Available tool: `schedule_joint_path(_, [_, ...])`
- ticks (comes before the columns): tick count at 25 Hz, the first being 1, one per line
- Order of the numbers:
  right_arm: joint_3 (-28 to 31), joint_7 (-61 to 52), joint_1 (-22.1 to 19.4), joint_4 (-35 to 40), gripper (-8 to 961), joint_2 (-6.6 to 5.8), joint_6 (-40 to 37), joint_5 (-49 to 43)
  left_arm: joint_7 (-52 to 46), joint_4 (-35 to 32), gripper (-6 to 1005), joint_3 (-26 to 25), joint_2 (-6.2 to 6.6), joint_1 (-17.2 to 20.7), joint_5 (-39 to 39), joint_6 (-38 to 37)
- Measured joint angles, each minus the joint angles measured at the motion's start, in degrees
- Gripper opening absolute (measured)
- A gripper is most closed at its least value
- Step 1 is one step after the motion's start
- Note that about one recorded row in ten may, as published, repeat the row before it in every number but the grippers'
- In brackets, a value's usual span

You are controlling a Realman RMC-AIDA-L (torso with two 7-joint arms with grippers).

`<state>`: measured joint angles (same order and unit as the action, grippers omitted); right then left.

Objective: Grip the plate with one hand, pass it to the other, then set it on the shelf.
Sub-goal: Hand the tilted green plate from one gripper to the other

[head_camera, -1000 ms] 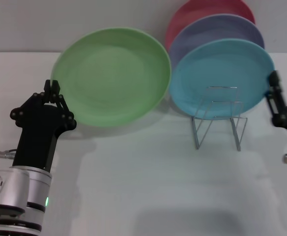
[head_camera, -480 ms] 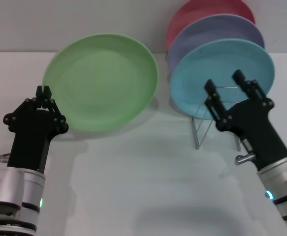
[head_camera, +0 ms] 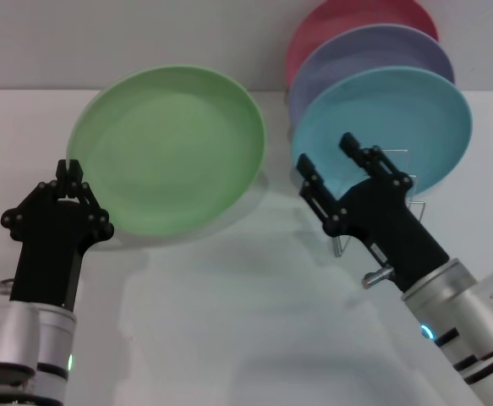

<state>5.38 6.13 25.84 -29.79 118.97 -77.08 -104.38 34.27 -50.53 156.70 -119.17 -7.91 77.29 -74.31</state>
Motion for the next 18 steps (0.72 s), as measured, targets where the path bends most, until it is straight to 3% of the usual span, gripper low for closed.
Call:
schedule_joint_path(15, [0.5,-2.2,5.5,1.3,624,0.0,8.1,-1.9,10.6,-4.5,71,6.7,0.0,-0.3,11.8,-5.2])
schedule_joint_path(18, [0.6,-2.2,6.3,1.4,572,0.02,8.9,-2.0,12.5,-5.6,73,7.4,0.0,-0.4,13.1,-6.0])
